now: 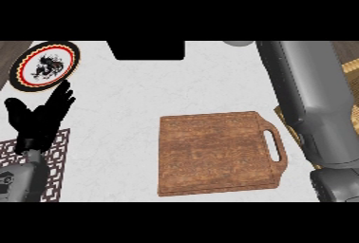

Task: Pick the croissant from the cutting board and place it in the basket

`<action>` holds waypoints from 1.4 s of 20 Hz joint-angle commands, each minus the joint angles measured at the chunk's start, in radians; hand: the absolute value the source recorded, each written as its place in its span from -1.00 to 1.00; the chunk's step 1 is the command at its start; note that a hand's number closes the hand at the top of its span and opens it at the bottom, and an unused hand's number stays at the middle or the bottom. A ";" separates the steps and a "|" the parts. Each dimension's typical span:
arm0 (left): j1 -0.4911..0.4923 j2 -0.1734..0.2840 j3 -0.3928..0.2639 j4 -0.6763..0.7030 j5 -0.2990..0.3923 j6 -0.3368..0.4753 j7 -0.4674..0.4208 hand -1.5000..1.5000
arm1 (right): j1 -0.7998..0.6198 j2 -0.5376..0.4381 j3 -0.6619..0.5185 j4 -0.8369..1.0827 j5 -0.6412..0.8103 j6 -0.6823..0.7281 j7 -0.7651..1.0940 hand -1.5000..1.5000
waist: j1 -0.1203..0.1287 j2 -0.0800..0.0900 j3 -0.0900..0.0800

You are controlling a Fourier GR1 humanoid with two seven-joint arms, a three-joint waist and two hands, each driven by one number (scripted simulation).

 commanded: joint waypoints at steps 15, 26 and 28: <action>0.006 -0.025 -0.012 -0.061 -0.018 0.038 0.053 0.00 | 0.507 -0.064 -0.167 -0.496 -0.093 0.074 -0.091 1.00 | -0.011 -0.001 0.001; 0.014 0.023 0.035 0.018 0.013 -0.037 -0.028 0.00 | 0.589 -0.010 -0.278 -0.471 -0.027 -0.070 -0.067 -1.00 | 0.005 0.004 0.001; 0.025 -0.013 0.006 -0.007 -0.010 -0.009 -0.016 0.00 | 0.660 -0.034 -0.282 -0.553 -0.108 -0.069 -0.151 -1.00 | 0.000 0.003 0.001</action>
